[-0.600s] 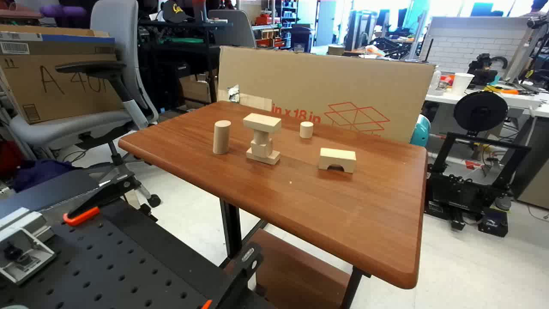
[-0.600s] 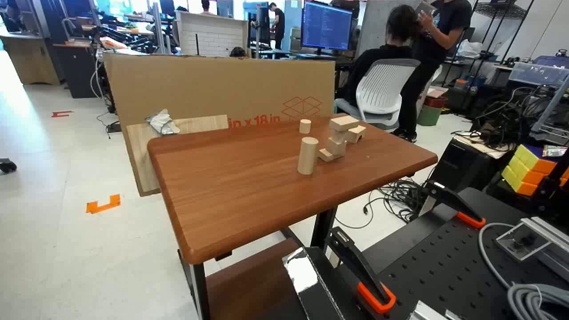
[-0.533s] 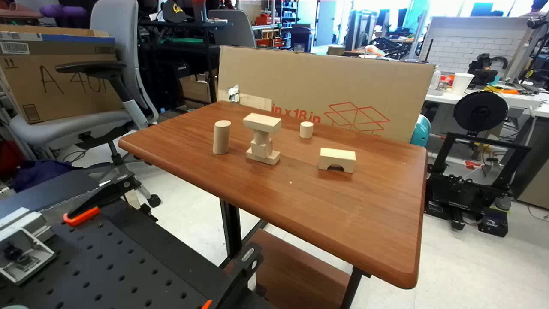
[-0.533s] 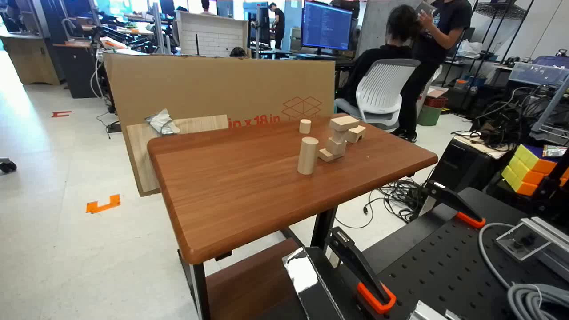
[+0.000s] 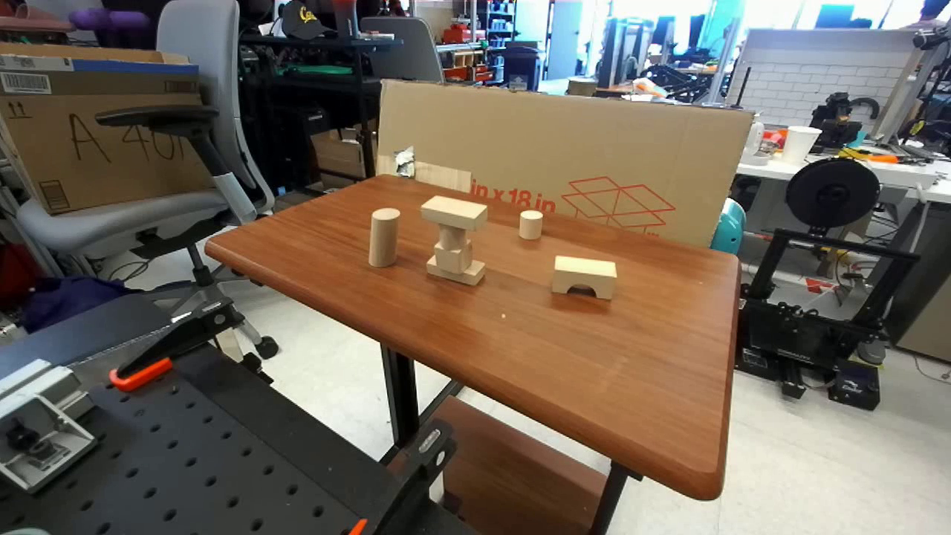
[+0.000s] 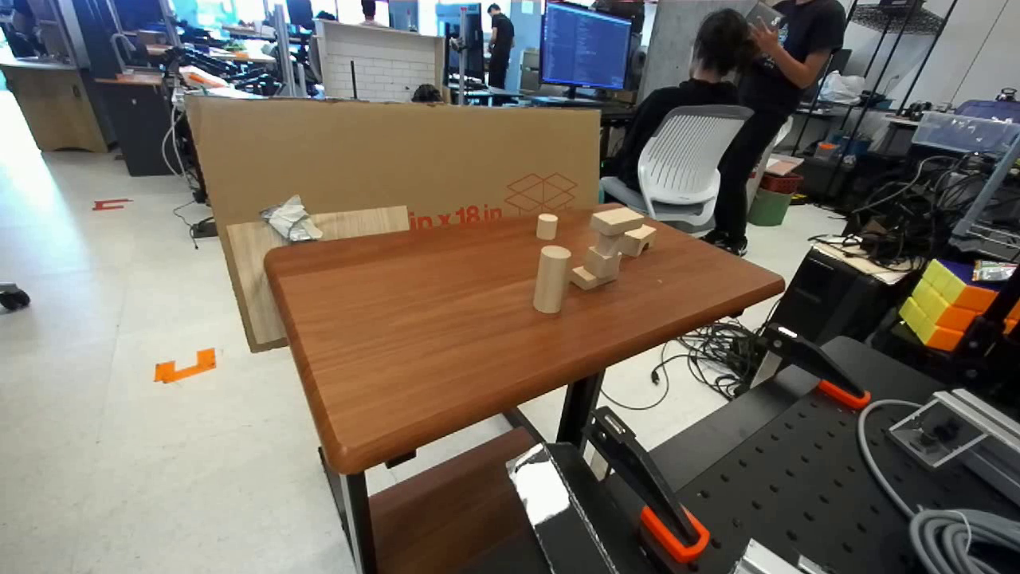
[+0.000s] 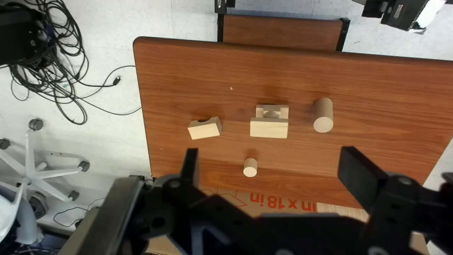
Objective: Put the rectangular block on the table
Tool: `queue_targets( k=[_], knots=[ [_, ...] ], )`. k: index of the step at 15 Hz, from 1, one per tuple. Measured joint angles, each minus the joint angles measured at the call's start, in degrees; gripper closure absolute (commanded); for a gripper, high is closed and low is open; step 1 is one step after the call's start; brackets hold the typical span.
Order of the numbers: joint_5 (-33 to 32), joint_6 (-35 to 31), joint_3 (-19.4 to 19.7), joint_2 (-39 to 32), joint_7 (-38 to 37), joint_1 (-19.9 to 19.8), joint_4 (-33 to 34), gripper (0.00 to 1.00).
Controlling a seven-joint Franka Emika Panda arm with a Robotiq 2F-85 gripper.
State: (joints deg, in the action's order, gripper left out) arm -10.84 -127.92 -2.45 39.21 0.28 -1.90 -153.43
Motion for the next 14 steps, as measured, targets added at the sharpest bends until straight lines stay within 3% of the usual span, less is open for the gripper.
queue_targets(
  k=[10, 14],
  knots=[
    [0.0, 0.0, 0.0, -0.1, 0.0, 0.0, 0.0, 0.00],
    [0.1, -0.4, -0.1, -3.7, 0.0, 1.0, 1.4, 0.00]
  ],
)
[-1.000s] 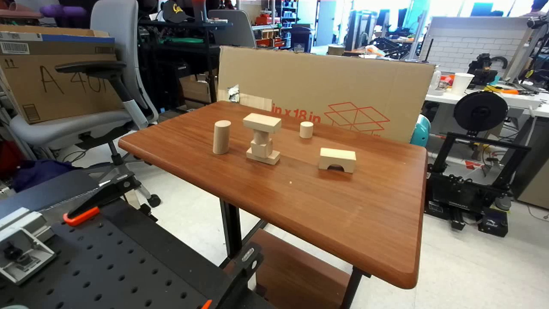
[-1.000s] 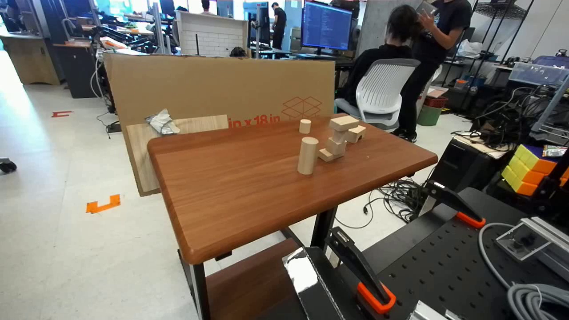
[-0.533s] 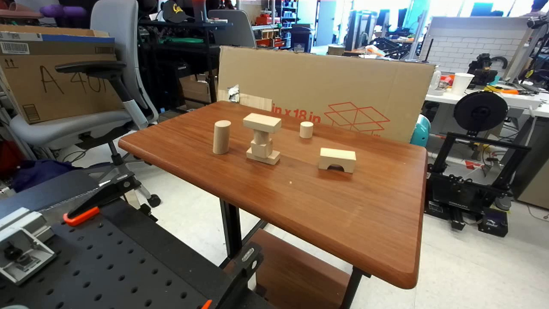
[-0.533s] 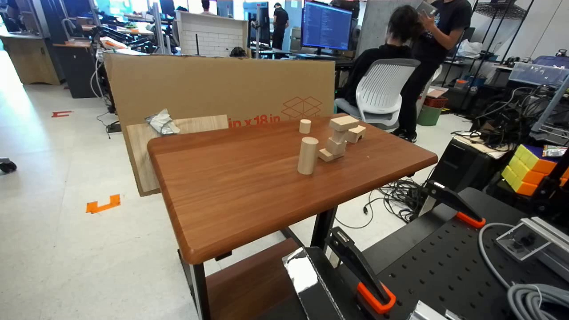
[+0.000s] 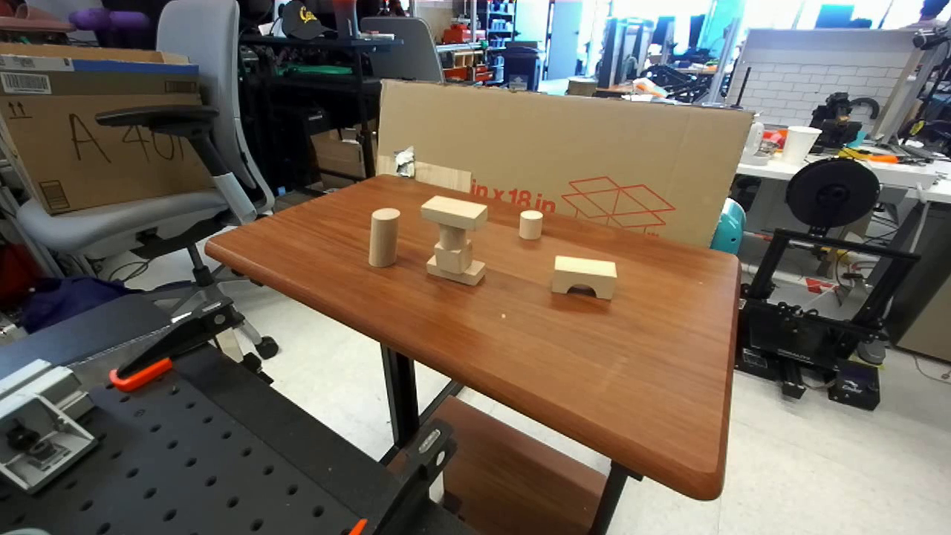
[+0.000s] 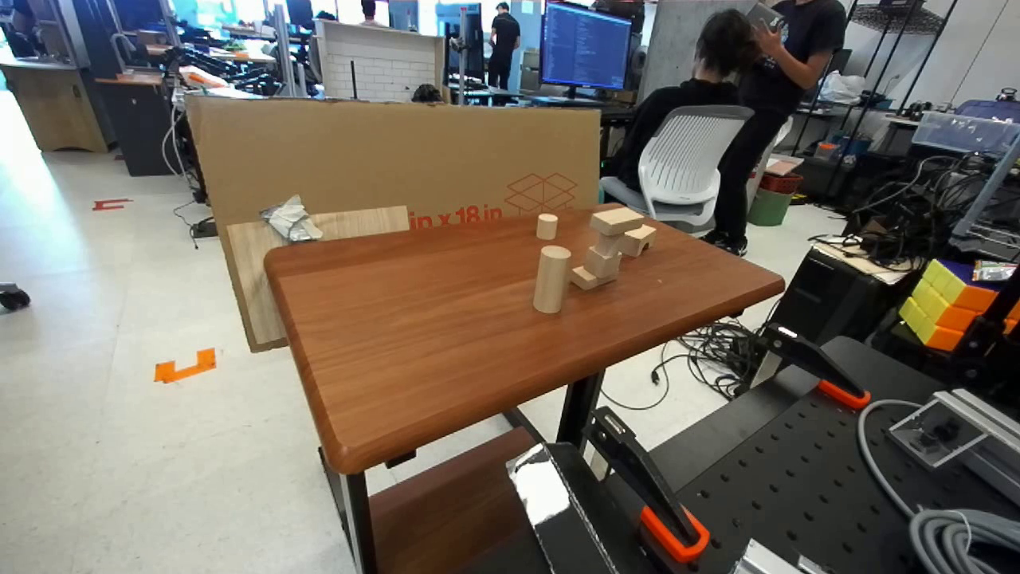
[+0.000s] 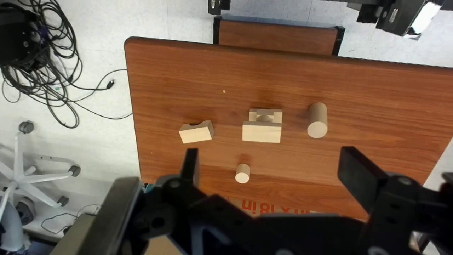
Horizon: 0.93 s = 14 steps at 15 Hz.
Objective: Put the rectangular block on the table
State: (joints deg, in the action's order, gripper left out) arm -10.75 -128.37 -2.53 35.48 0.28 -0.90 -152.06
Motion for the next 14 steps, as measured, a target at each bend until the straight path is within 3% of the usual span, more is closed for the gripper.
queue_targets(
  k=[9, 14],
  knots=[
    [1.3, -5.5, -0.2, -18.3, 1.5, 2.0, 10.6, 0.00],
    [5.8, -8.8, 0.2, -27.2, 4.4, 2.1, 14.7, 0.00]
  ],
)
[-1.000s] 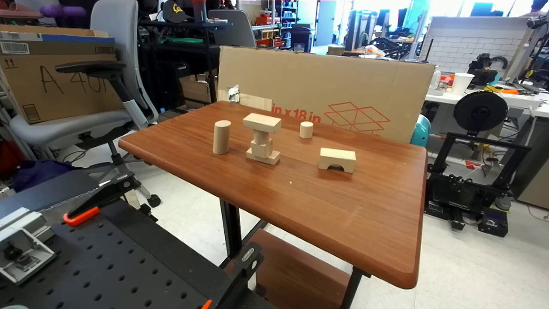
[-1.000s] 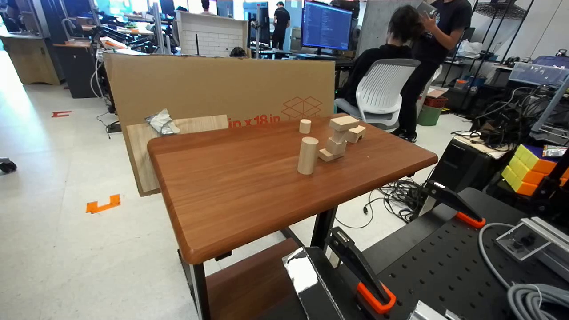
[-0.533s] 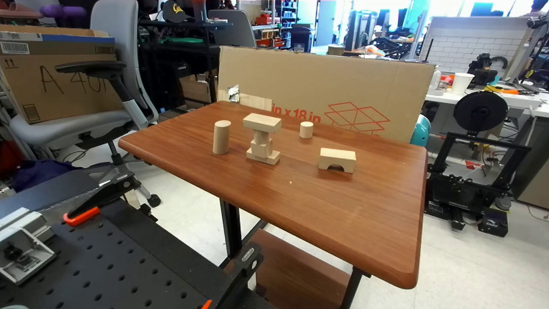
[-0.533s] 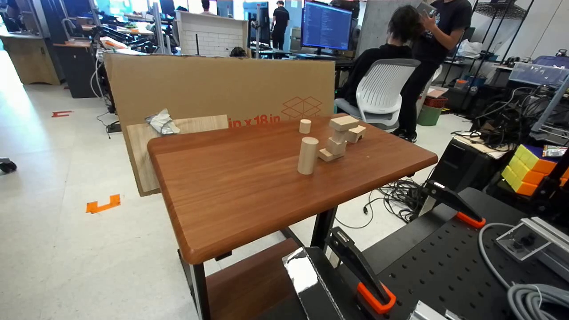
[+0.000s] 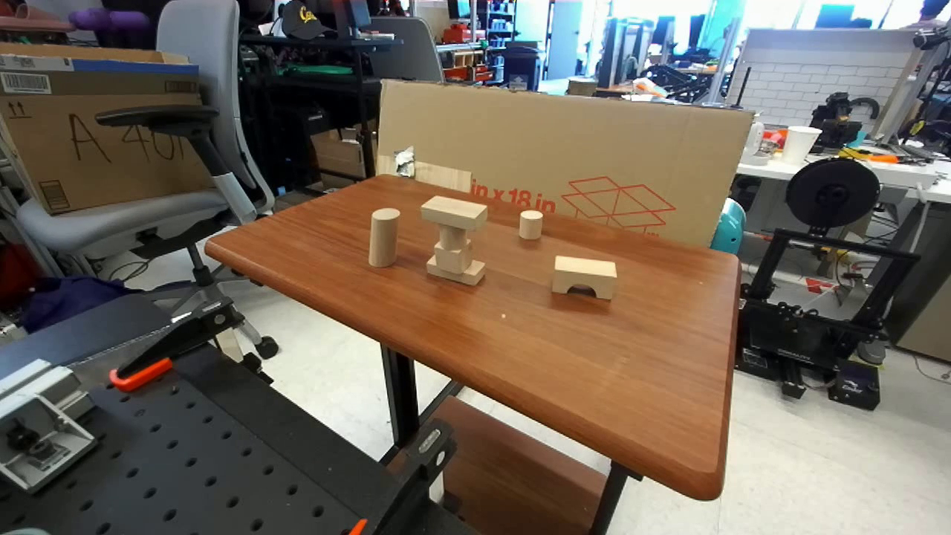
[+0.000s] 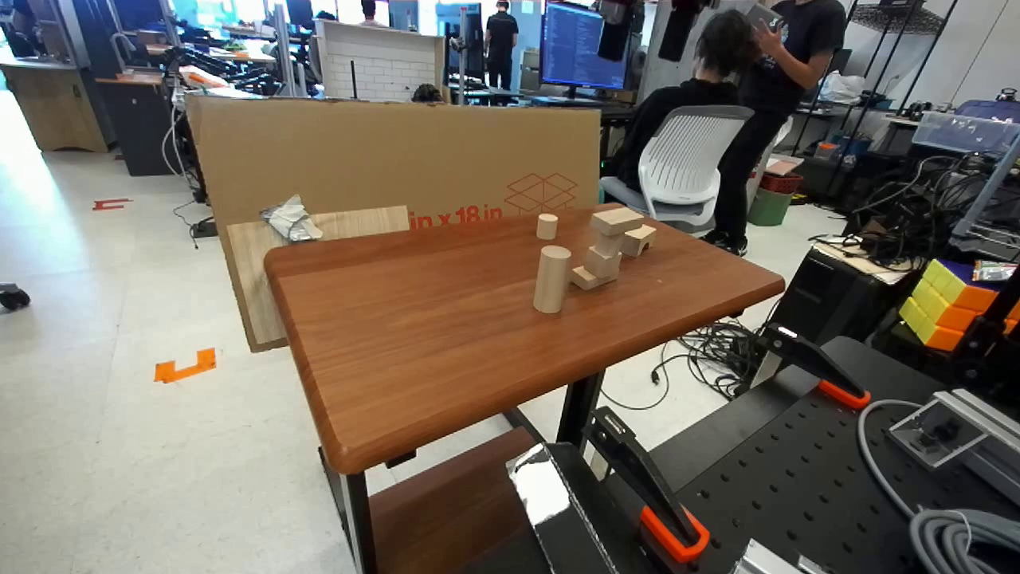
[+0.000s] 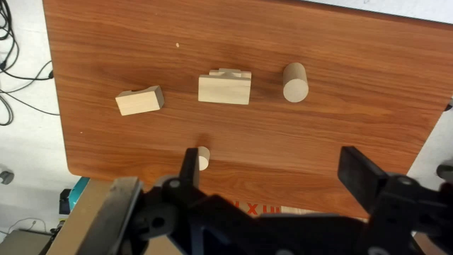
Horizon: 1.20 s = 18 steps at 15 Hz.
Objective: Put the rectangular block on the table
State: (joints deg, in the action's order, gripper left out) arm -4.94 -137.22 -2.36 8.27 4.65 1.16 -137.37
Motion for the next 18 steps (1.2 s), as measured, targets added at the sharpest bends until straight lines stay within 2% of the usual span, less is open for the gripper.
queue_targets(
  k=[7, 18],
  knots=[
    [1.8, 0.1, 0.5, -8.6, 1.5, 0.0, 4.4, 0.00],
    [2.0, 0.3, 0.7, -17.8, 1.6, -0.3, 8.6, 0.00]
  ],
)
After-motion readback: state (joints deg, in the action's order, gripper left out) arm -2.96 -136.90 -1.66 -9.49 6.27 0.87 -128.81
